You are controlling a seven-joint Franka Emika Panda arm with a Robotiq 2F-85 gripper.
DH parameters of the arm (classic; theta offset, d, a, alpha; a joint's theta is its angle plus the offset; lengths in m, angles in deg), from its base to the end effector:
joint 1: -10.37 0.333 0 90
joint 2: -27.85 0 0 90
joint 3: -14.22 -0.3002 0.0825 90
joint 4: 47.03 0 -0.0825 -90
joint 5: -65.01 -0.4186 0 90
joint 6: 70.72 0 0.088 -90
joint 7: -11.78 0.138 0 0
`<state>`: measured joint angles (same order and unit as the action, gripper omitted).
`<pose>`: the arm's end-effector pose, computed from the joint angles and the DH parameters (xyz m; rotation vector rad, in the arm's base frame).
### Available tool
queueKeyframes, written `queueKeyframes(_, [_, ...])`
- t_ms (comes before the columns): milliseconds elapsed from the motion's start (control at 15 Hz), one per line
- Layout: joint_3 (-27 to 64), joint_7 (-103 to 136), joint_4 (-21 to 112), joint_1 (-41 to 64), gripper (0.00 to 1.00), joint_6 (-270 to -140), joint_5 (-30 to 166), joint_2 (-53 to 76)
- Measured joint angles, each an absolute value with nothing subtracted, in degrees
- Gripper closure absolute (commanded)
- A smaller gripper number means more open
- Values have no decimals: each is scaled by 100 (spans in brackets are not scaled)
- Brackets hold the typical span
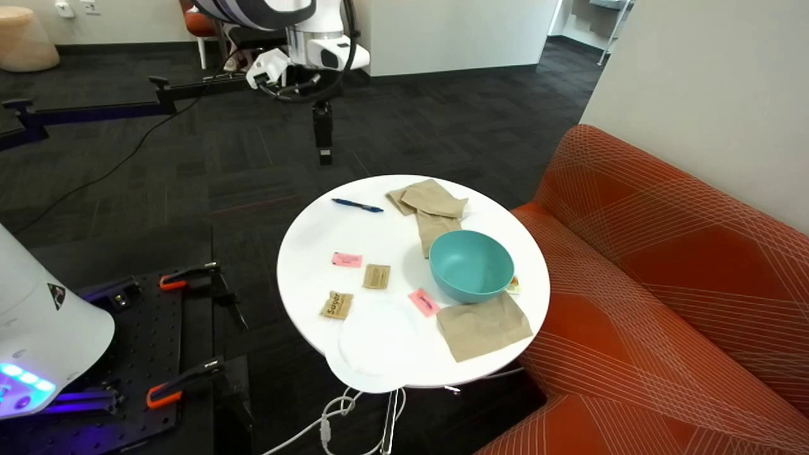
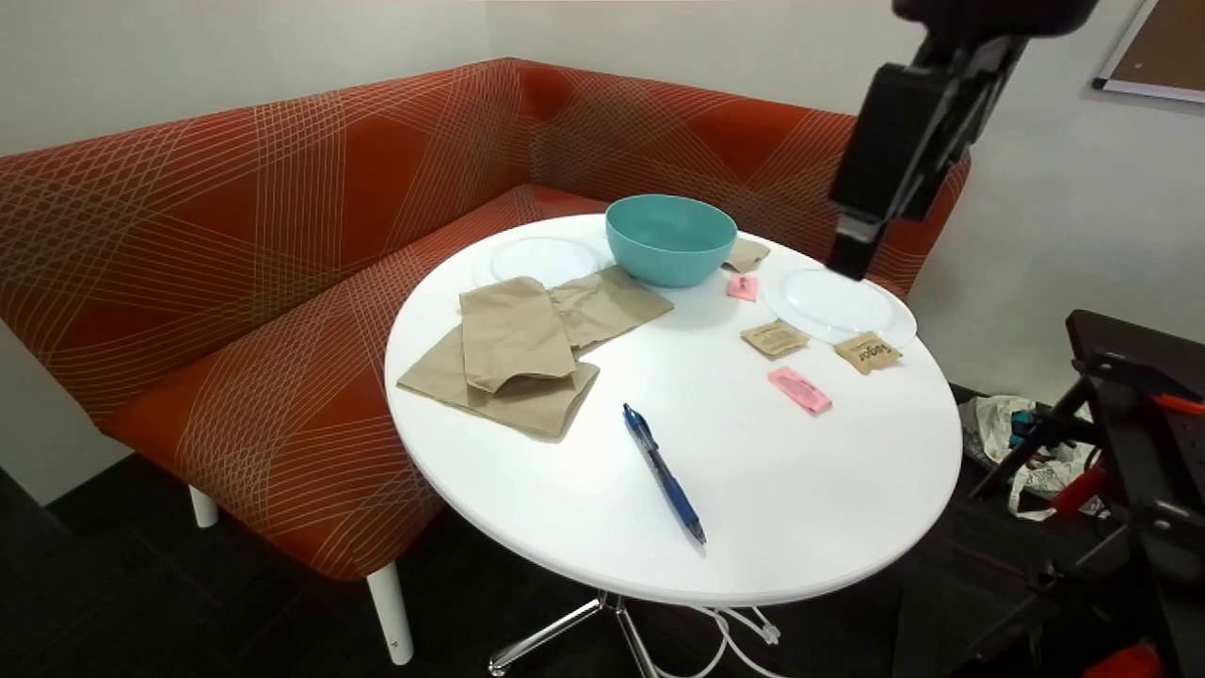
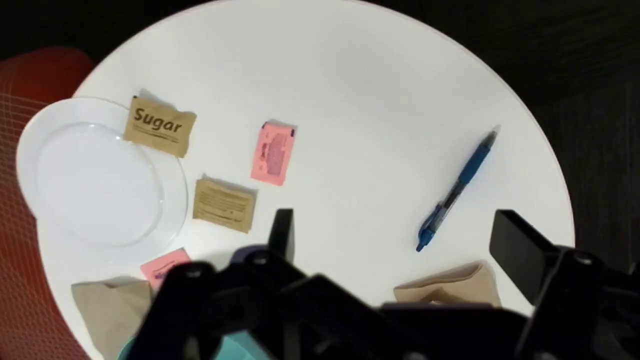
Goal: Put the pen inside the blue bowl
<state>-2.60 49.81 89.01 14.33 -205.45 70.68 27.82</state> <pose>0.4850 0.1802 0.2490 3.0493 -0.3531 0.0210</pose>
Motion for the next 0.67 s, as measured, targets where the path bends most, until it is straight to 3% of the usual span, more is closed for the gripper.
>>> queueKeyframes(667, [561, 6426, 7348, 2414, 0, -21530, 6999, 483])
